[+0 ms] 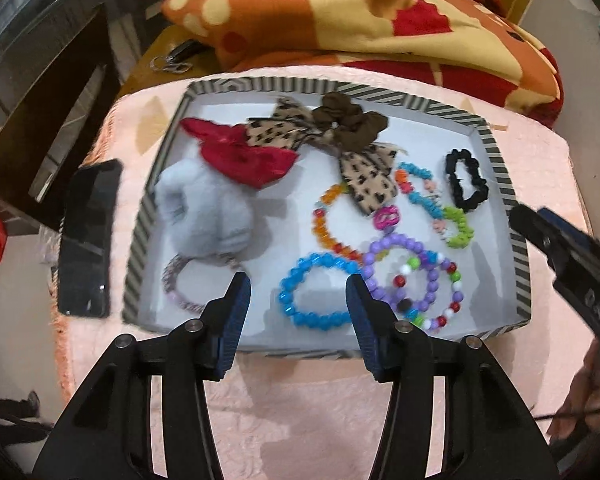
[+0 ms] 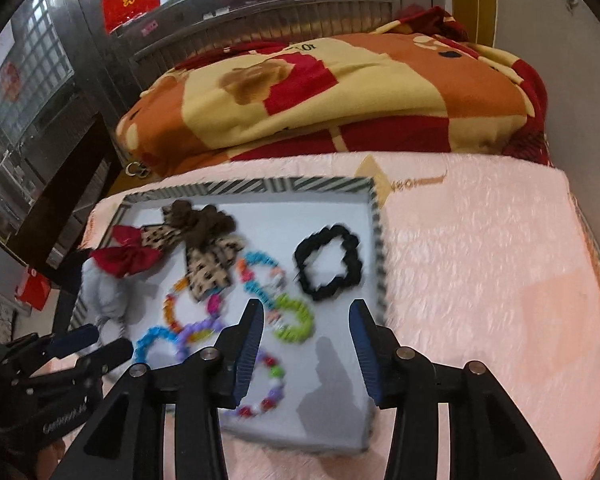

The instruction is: Organize jewelry

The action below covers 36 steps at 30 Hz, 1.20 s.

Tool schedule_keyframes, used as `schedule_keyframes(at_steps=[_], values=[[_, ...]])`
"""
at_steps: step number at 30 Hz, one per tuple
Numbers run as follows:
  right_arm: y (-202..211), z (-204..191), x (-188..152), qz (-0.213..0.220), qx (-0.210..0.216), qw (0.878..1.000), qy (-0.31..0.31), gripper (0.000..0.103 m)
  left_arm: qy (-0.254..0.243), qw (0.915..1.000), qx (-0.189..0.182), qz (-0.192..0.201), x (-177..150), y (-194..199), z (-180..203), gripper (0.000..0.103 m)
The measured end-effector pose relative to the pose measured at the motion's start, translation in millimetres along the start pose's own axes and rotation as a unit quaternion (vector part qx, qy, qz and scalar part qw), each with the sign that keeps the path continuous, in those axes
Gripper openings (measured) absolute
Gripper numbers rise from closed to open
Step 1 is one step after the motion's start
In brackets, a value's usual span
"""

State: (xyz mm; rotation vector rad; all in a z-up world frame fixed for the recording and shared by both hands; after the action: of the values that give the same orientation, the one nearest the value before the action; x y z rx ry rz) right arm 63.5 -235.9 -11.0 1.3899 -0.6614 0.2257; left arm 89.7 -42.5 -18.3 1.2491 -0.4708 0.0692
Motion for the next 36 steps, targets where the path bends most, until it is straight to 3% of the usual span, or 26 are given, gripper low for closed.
schedule_keyframes(at_steps=[6,10,36], values=[[17.5,-12.5,-13.6,0.002,-0.001,1.000,0.001,0.044,0.004,0.9991,0.023,0.037,-5.5,19.4,-7.8,0.049],[30.0,-16.4,-21.9,0.015,-0.005,1.000,0.001,0.062,0.007,0.9981,0.025,0.056,-7.9,33.3,-10.7,0.049],[40.2,-27.2,-41.5,0.002,-0.003,1.000,0.005,0.062,0.009,0.9965,0.041,0.072,-27.4,50.9,-14.5,0.049]])
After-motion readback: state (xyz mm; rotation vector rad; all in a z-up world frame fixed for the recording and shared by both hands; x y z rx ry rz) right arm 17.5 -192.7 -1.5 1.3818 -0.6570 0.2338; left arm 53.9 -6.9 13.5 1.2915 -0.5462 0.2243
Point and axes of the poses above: each gripper's, at about its wrist camera, not at the fingertips, and y roughly against the way its jaws point, z to its right, x to its top, the point moved 2 cm from there along -y, roughly the way its jaws point, and after that the axes turned 13 degrees about -x, right-handed, at the moved point
